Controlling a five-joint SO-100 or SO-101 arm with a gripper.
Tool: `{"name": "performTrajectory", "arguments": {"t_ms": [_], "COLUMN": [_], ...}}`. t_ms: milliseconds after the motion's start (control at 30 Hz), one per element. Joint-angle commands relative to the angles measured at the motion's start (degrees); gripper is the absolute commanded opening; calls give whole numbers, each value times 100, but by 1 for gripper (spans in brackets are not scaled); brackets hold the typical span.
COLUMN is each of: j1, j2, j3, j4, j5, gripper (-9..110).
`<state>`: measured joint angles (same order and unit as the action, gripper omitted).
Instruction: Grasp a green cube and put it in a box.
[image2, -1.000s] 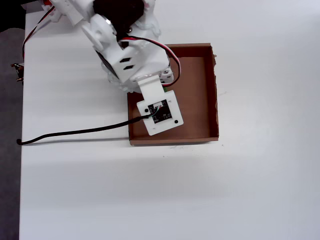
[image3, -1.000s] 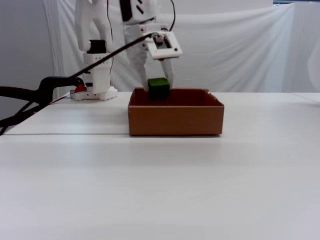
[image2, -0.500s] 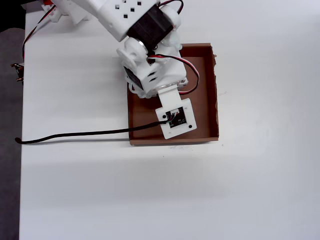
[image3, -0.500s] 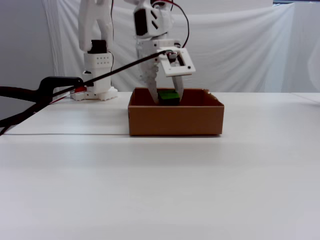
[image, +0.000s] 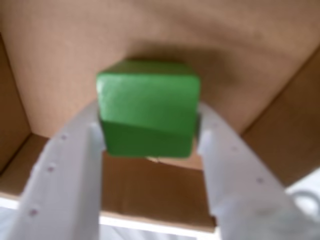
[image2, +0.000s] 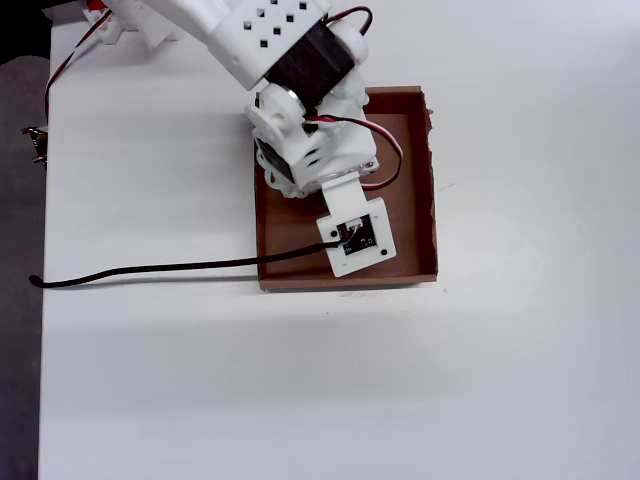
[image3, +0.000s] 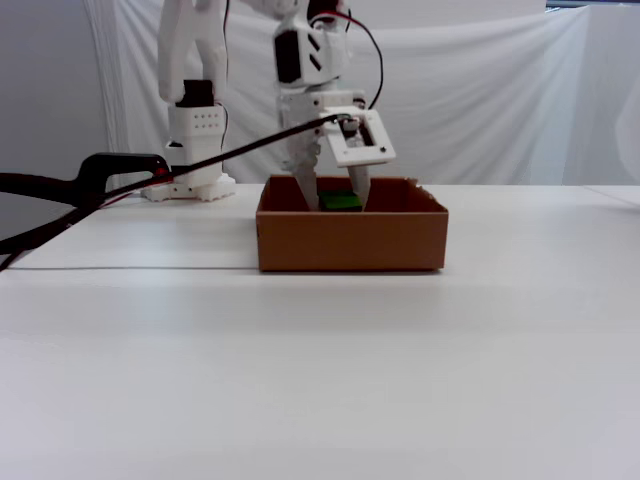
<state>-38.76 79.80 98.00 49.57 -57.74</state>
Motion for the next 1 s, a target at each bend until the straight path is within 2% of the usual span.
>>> {"name": "performTrajectory", "arguments": {"t_ms": [0, 333, 567, 767, 967], "j1": [-114, 229, 1881, 3656, 4816], "j2": [18, 598, 2514, 4500, 6987], "j3": [-158, -88, 360, 2083, 4474], "j4": [-132, -158, 527, 598, 668], "j5": [44, 62, 123, 281, 756], "gripper": [14, 21, 22, 22, 22]}}
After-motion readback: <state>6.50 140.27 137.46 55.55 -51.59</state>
